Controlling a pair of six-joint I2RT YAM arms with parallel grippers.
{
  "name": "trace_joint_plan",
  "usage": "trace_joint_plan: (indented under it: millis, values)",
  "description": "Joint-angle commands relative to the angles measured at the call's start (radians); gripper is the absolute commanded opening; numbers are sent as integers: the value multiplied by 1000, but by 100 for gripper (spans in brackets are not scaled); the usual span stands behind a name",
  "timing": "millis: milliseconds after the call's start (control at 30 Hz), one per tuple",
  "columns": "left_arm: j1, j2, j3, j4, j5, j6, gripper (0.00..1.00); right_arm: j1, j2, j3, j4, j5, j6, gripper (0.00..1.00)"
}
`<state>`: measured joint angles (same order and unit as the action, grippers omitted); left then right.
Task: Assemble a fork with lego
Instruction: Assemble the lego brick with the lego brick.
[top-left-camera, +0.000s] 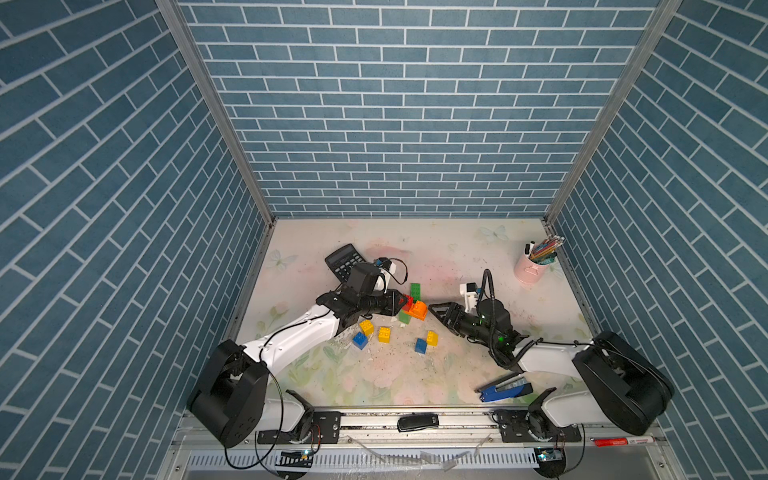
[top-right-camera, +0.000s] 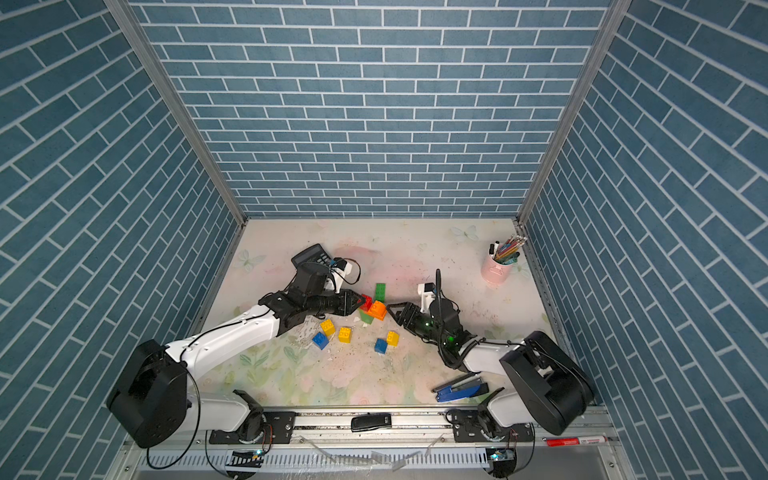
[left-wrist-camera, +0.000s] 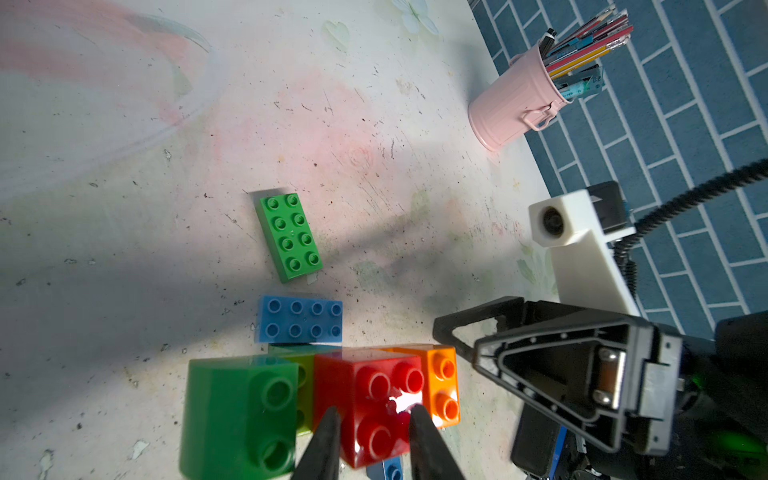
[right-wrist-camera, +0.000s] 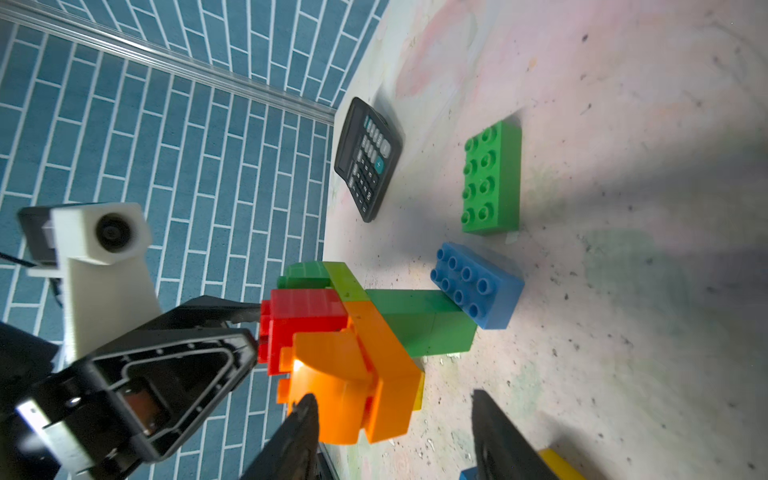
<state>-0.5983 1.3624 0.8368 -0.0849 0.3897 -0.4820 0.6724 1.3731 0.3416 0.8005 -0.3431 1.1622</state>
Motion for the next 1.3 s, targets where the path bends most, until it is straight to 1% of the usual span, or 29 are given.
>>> trace_joint_plan:
  millis: [0, 100, 200, 267, 333, 367, 533, 633, 833, 1000, 1267]
  values:
    - [6, -7, -21, -40, -6, 9, 30, 1, -126, 27, -164, 80, -122, 65]
    - [7, -7, -24, -38, -4, 9, 30, 0, -203, 80, -310, 96, -220, 77]
    - [7, -2, -23, -36, 1, 9, 30, -1, -189, 128, -353, 45, -250, 88]
    - [8, 0, -21, -36, 1, 8, 30, 0, -145, 138, -310, -3, -218, 92]
    - [7, -1, -19, -38, 1, 8, 30, 0, -90, 129, -212, -33, -158, 93]
    - [7, -2, -19, -39, 1, 10, 29, 0, -59, 124, -160, -40, -121, 98]
    - [8, -5, -18, -42, -1, 10, 30, 0, 68, 92, 84, -62, 22, 99]
    - [8, -5, -13, -45, 0, 11, 30, 0, 112, 79, 177, -69, 73, 99]
    - [7, -6, -15, -45, -3, 14, 30, 0, 131, 70, 194, -87, 87, 99]
    - [7, -2, -17, -42, -1, 10, 29, 0, 173, 78, 195, -134, 109, 99]
    - [8, -2, -16, -43, -3, 11, 29, 2, 240, 97, 272, -188, 141, 99]
